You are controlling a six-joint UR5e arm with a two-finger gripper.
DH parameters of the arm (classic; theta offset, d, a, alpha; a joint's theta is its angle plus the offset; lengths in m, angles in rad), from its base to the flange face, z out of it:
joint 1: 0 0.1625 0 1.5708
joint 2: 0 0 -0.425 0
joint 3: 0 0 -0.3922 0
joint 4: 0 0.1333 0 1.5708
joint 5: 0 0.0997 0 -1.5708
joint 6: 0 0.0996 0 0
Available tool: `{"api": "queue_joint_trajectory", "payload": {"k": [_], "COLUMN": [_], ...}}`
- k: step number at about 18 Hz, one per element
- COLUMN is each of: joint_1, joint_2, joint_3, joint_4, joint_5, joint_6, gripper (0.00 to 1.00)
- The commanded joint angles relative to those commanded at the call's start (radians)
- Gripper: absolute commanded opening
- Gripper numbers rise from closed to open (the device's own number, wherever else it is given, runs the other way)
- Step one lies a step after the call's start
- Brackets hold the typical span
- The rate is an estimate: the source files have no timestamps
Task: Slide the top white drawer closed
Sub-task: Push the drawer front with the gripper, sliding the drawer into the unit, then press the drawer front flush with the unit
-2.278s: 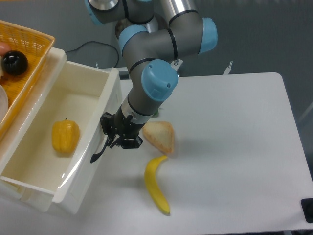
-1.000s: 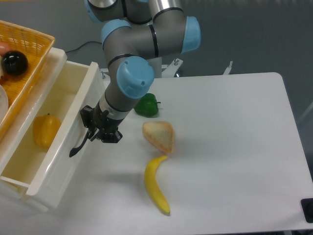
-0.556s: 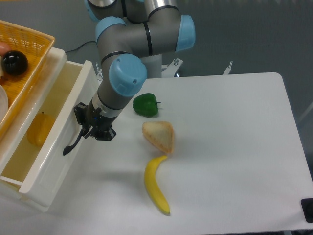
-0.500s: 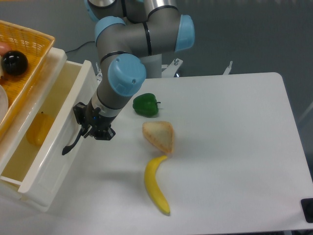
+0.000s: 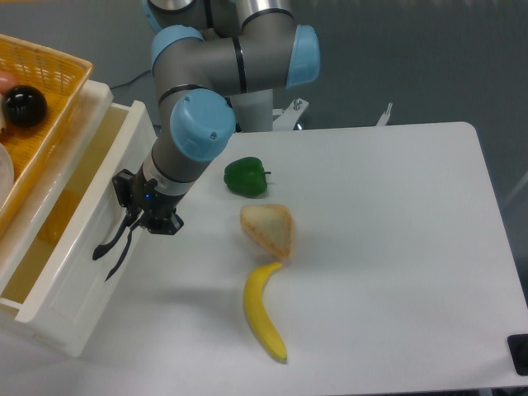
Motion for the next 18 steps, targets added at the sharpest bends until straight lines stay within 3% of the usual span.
{"api": "queue_joint_trajectory", "payload": {"k": [18], "joint_1": [-0.043], "joint_2": [-0.003], "joint_3": [0.0], "joint_4": [0.003], "joint_5": [-0.011], "joint_6": [-0.002], "gripper": [0.17]}}
